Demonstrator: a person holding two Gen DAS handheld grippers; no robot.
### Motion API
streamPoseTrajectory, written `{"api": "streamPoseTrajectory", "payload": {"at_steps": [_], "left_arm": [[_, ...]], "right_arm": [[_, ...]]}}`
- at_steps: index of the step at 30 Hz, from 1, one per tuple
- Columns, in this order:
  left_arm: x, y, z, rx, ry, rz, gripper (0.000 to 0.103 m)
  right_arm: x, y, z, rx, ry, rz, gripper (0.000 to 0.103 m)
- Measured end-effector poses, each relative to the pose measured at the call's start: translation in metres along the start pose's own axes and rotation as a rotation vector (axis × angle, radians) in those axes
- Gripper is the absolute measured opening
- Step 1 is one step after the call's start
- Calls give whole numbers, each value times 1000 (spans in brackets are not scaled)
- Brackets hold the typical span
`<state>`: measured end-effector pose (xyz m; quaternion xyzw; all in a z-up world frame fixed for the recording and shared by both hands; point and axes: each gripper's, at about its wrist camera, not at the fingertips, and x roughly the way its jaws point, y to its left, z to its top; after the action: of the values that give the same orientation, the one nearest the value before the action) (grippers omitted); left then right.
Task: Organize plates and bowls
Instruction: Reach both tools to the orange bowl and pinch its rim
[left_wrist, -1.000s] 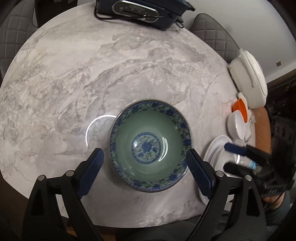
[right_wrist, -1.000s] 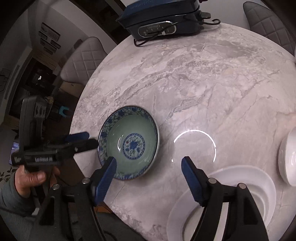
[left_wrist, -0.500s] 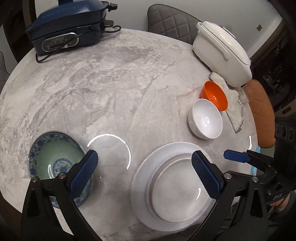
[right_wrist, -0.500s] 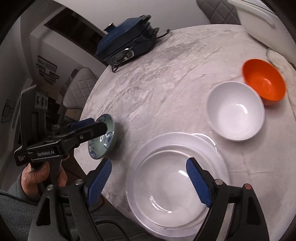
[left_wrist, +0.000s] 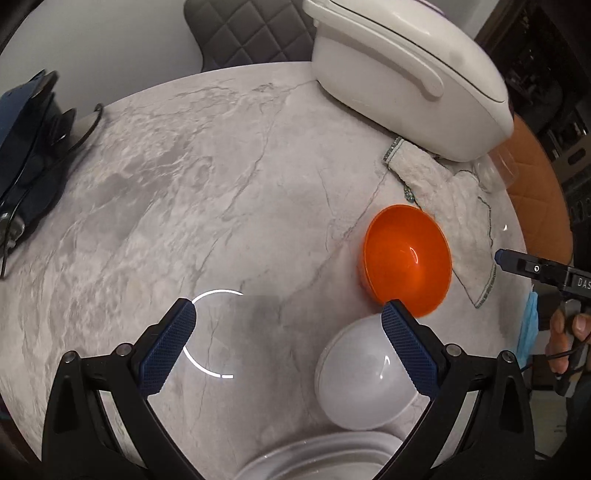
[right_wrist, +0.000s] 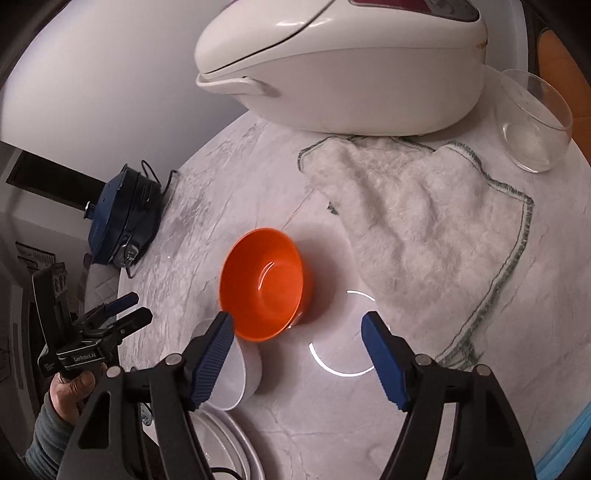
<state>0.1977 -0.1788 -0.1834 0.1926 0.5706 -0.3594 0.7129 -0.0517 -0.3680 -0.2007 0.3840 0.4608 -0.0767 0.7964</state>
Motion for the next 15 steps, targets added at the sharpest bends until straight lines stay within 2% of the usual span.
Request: {"api": "streamPoseTrajectory", "payload": {"at_steps": [3,6,11,15], "left_arm": [[31,-5,26,23,52,-69,102],[57,-9,34,51,96,-86,100],[86,-19,42,106,145,-94,78],[101,-25,39,136,181,-79,74]], "right_arm": [[14,-8,12,26,10,24,68],[32,-9,20,32,39,36,63],[52,-10,23,40,99,11,60],[62,-10,26,37,133,-32,58]]}}
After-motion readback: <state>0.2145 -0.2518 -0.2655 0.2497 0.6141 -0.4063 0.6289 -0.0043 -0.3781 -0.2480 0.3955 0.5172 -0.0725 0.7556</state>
